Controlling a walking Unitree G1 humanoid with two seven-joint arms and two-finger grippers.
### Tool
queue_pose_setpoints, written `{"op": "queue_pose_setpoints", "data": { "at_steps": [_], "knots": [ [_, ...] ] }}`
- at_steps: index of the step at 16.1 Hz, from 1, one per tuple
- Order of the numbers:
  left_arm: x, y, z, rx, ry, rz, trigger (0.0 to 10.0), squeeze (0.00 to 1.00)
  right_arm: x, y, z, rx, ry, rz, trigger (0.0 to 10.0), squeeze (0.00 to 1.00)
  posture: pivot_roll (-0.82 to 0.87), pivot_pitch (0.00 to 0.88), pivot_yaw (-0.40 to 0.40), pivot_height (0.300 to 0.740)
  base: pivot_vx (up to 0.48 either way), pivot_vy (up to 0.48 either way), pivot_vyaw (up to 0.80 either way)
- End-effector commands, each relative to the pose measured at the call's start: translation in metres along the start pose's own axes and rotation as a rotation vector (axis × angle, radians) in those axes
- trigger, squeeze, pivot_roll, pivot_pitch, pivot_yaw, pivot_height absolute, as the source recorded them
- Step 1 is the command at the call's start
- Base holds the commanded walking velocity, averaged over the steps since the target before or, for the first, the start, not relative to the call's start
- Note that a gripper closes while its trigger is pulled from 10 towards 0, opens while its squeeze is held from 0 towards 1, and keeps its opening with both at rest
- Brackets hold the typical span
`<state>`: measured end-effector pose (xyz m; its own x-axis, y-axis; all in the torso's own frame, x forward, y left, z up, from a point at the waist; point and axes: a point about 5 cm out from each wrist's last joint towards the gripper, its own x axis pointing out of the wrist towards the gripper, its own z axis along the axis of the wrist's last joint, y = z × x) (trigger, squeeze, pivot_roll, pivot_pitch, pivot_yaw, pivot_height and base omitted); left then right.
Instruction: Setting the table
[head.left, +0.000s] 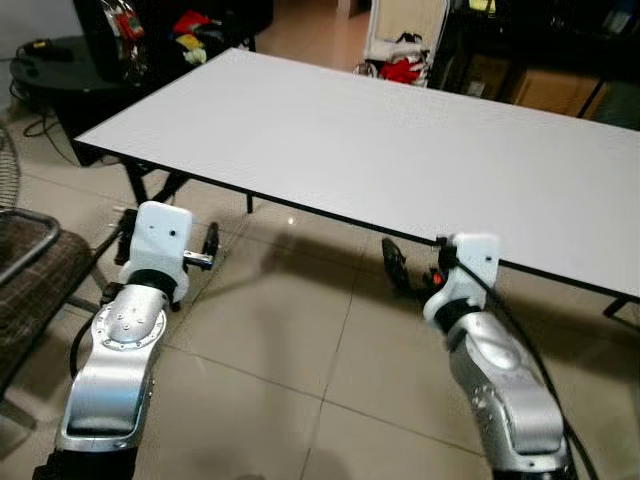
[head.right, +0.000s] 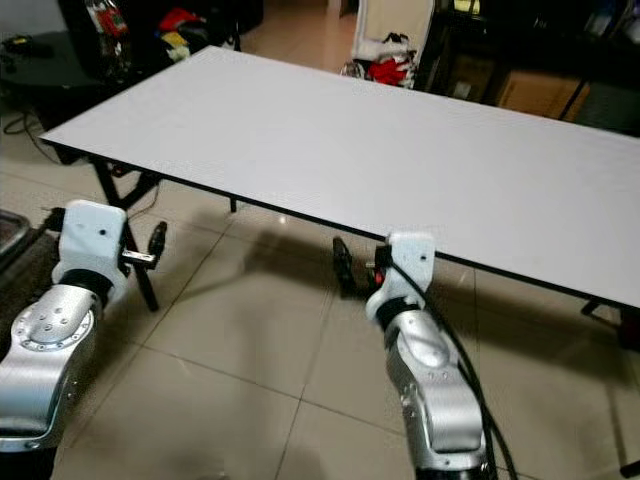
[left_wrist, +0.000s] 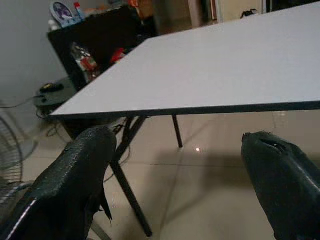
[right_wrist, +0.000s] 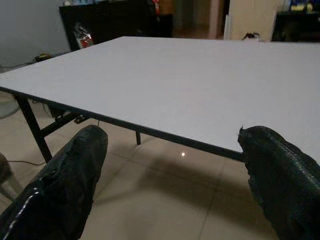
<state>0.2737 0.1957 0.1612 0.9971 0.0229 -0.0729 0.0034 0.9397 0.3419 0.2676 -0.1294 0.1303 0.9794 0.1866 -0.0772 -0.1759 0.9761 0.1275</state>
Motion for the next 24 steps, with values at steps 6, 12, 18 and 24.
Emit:
{"op": "queue_pose_setpoints", "data": {
  "at_steps": [6,12,18,24],
  "knots": [
    [-0.004,0.005,0.008,0.034,-0.042,0.04,10.0,0.0,0.007,0.005,-0.001,-0.008,0.014,0.069,10.0,0.0,0.15,0.0,-0.059,0.74,0.0,-0.188,0.8],
    [-0.007,0.008,0.008,0.047,-0.037,0.048,10.0,0.0,0.012,0.009,-0.003,0.006,0.026,0.111,10.0,0.0,0.17,0.0,-0.063,0.74,0.0,-0.48,0.8],
    [-0.007,0.016,0.013,0.074,-0.05,0.069,10.0,0.0,0.018,0.012,-0.008,0.048,0.032,0.134,10.0,0.0,0.21,0.0,-0.062,0.74,0.0,-0.291,0.8],
    [0.009,0.004,0.017,0.061,-0.047,-0.042,10.0,0.0,0.009,0.004,-0.008,0.181,-0.015,0.011,10.0,0.0,0.15,0.0,0.076,0.74,0.0,0.0,0.13]
  ]
}}
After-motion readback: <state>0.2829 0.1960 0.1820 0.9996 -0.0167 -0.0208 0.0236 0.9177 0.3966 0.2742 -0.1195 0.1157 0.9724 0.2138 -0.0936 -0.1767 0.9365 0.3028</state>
